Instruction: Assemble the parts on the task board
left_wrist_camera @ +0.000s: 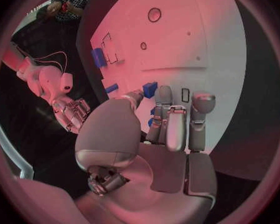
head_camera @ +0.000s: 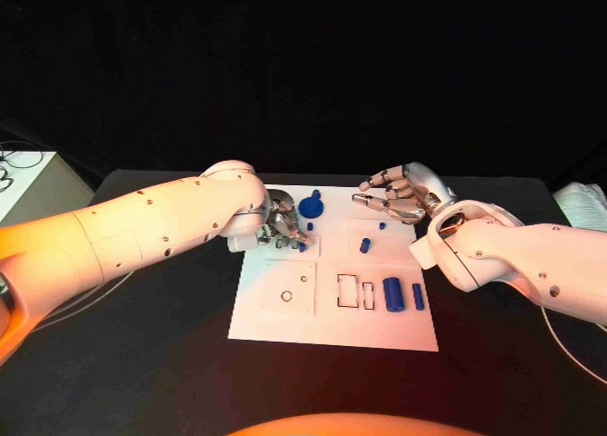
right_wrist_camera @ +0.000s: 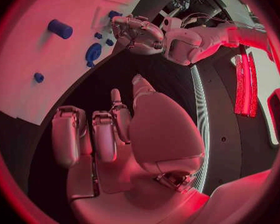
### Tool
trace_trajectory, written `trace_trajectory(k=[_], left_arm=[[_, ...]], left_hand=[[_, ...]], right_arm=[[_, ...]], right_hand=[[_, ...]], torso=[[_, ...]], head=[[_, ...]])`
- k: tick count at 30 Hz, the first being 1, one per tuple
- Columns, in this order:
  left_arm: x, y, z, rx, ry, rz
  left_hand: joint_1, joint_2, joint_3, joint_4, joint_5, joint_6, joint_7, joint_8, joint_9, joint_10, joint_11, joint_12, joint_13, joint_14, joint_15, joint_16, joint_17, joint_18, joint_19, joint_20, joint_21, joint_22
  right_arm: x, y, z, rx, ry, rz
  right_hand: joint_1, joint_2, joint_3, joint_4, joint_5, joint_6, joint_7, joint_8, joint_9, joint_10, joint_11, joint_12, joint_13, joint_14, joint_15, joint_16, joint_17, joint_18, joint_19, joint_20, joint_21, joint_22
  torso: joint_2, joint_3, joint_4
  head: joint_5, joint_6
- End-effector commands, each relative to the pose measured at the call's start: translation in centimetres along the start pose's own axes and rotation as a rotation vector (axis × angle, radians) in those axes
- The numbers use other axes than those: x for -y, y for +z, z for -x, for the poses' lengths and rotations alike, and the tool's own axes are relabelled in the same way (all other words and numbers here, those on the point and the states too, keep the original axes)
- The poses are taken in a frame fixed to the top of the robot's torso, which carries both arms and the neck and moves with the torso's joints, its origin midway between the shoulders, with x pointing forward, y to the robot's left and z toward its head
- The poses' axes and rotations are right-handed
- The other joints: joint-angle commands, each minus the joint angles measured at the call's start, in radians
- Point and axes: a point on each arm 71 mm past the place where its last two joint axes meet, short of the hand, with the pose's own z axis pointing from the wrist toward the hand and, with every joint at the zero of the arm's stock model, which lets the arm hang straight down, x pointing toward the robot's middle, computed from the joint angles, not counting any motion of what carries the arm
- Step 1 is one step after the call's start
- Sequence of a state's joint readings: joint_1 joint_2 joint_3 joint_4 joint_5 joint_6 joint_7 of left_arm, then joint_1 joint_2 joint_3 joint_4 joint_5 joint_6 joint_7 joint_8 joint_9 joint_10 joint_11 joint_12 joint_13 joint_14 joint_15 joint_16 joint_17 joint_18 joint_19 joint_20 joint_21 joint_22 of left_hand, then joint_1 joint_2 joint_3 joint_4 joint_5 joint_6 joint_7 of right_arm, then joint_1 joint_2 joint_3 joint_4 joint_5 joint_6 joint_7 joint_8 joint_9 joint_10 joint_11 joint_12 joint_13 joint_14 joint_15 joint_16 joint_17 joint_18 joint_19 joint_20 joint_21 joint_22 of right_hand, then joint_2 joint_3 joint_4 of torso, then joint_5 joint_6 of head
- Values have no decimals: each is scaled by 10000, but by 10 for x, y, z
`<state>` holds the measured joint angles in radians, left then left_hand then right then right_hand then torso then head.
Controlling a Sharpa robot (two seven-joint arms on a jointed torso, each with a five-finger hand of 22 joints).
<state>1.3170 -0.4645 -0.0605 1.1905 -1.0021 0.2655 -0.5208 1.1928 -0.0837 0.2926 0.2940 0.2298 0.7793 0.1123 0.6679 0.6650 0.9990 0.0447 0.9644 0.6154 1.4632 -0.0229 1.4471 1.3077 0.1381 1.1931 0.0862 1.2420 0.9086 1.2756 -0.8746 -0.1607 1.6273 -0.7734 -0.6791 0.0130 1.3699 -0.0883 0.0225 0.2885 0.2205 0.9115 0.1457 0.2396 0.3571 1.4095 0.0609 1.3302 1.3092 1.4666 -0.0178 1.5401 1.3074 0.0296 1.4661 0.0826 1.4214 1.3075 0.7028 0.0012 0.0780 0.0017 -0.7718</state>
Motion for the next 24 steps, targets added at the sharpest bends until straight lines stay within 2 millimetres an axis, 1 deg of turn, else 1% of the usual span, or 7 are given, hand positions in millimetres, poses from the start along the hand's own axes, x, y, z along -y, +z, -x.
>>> trace_trajectory(k=[1,6,9,11,12,14,24], left_arm=[[3,0,-2,-284,8,-129],[3,0,-3,-342,-163,-220],[3,0,-3,-332,-394,-316],[2,-1,-2,-266,-512,-336],[1,-1,-2,-231,-560,-339],[0,-1,-1,-163,-641,-338],[-5,-4,2,217,-941,-348]], left_hand=[[192,26,90,-52,26,-38,-4,57,35,-56,-43,70,-25,62,34,65,537,-55,-61,-3,60,31],[1000,143,797,-140,50,-63,-48,45,124,-102,-96,59,-100,63,-21,85,557,-53,-86,-37,111,71],[1607,3,1928,-373,86,-115,-66,87,253,-143,-119,0,-198,50,-49,78,540,-54,-110,-65,152,98],[1967,-274,3221,-897,97,-197,-28,233,448,-153,-89,-84,-295,42,-40,69,527,-57,-127,-80,193,121],[1558,-592,4369,-1119,64,-218,11,426,690,-32,-48,-54,-350,52,-1,75,531,-64,-136,-23,257,164],[1289,-703,4876,-1386,81,-211,12,528,827,-11,-77,-17,-361,72,-7,94,560,-62,-116,-40,313,223],[449,-922,6025,-2239,223,-62,-25,676,1116,128,-123,112,-391,223,-65,232,785,-117,59,-79,580,547]], right_arm=[[-1,0,-2,-134,-57,85],[0,0,-2,-157,-55,78],[0,1,-3,-172,-52,71],[0,0,-3,-179,-51,64],[0,1,-3,-181,-51,61],[1,1,-3,-184,-50,57],[1,0,-3,-193,-42,41]], right_hand=[[94,7,-62,-1,44,-67,-17,6,-10,-63,-10,-30,853,874,25,-48,1968,96,433,34,-26,1457],[94,7,-62,-1,44,-67,-17,6,-10,-63,-10,-30,853,874,25,-48,1968,96,433,34,-26,1457],[94,7,-62,-1,44,-67,-17,6,-10,-63,-10,-30,853,874,25,-48,1968,96,433,34,-26,1457],[94,7,-62,-1,44,-67,-17,6,-10,-63,-10,-30,853,874,25,-48,1968,96,433,34,-26,1457],[94,7,-62,-1,44,-67,-17,6,-10,-63,-10,-30,853,874,25,-48,1968,96,433,34,-26,1457],[77,10,-70,8,9,-64,-17,13,-13,-64,-9,-34,848,870,27,-56,1955,102,424,36,-51,1439],[77,10,-70,8,9,-64,-17,13,-13,-64,-9,-34,848,870,27,-56,1955,102,424,36,-51,1439]], torso=[[-1,2,8],[-5,1,9],[-3,0,9],[-3,1,7],[-3,1,3],[-5,1,1],[-15,3,8]], head=[[17,-10],[19,-28],[27,-38],[24,-33],[31,-26],[32,-25],[-3,-28]])
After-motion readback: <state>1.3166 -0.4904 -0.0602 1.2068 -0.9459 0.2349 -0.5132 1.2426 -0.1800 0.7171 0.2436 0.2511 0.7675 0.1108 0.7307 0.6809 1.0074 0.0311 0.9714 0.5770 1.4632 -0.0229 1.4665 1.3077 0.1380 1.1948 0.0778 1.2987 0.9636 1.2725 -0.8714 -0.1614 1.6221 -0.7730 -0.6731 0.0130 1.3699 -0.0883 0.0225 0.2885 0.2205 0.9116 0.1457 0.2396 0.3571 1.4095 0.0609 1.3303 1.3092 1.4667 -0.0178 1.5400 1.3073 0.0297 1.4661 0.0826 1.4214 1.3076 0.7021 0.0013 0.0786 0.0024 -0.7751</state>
